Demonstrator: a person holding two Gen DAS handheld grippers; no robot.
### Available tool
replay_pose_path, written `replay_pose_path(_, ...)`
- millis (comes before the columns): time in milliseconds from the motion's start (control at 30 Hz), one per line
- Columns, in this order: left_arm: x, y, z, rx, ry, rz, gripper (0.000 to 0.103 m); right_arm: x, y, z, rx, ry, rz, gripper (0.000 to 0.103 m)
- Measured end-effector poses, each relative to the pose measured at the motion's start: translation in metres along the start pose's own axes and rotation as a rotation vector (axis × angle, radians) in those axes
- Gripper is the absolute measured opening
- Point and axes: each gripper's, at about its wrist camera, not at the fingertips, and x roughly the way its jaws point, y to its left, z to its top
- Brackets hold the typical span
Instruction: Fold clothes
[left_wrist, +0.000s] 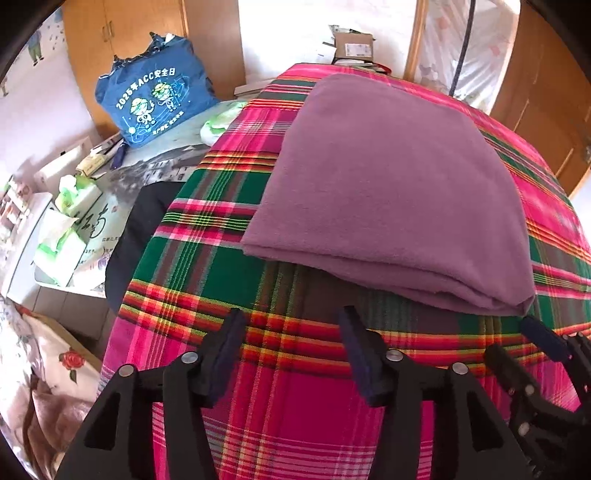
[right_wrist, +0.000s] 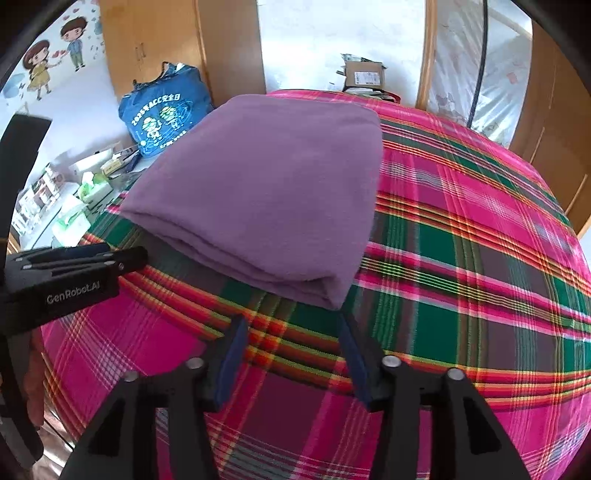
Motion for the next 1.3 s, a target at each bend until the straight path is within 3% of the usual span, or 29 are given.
replay_pose_path(333, 0.0007, 0.0008, -0.0017, -0.007, -0.021, 0.004, 0.061, 0.0031, 0.0104, 0.0004, -0.025, -0.004, -0.024, 0.062)
replay_pose_path(867, 0.0008, 0.0021, -0.0037, -0.037, -0.046, 0.001, 0.071, 0.0016, 0.0080, -0.0029, -0.018, -0.034, -0.028, 0.062)
replay_pose_path(1300, -0.0007, 0.0004, -0.0065, -0.057, -0.028, 0.010, 0.072, 0.0006, 0.0099, -0.0049, -0.015, -0.040, -0.032, 0.062)
